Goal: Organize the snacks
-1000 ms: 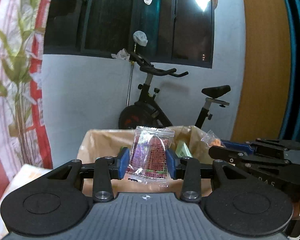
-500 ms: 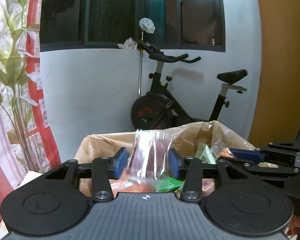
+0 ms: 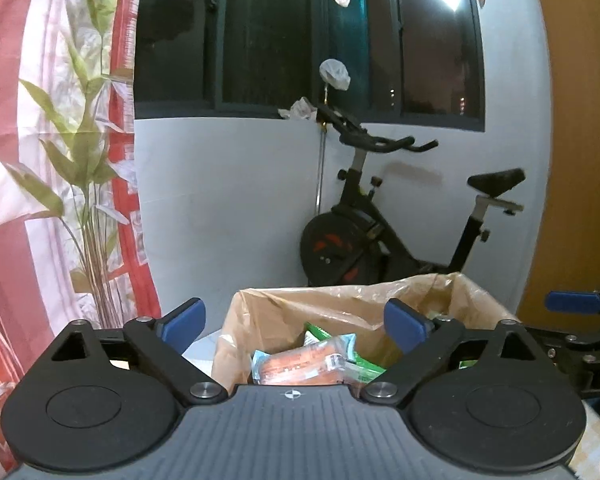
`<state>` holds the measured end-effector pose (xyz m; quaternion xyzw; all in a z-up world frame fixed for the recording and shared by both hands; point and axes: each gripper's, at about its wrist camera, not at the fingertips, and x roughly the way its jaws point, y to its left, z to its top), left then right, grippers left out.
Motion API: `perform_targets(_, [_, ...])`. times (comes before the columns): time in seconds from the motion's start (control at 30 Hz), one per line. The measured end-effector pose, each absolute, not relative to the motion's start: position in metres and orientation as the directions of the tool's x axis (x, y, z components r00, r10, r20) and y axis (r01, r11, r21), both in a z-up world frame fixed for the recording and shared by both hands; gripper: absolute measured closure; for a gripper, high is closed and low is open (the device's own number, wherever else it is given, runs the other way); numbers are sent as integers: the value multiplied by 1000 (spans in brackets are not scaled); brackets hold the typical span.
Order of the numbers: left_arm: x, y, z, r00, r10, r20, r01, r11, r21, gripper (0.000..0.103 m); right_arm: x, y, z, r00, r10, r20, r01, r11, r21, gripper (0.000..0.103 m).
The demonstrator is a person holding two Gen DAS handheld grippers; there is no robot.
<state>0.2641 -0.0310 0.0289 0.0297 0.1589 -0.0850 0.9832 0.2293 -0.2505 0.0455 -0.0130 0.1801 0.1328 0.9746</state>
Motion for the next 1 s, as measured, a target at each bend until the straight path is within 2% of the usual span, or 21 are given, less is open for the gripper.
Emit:
perform_targets(0.13, [247,-25,39,940,-134,-312,157,986,48,5,214,-246,62,895,261,-362,-267,963,35,2])
perform_targets(0.33, [216,-25,54,958,-78,-275,116,986,124,5,184,-235,82,912,234,-336,-245,969,11,0])
perform_targets(0.67, [152,-14,81,957,-103,-271,134,986,99,5,140,-225,103,924,216,-316,-223,975,14,0])
perform_targets(1.0, [104,-7,96,964,-71,-258,91,994,67,5,96,-221,108,936,200,-290,-192,980,57,0])
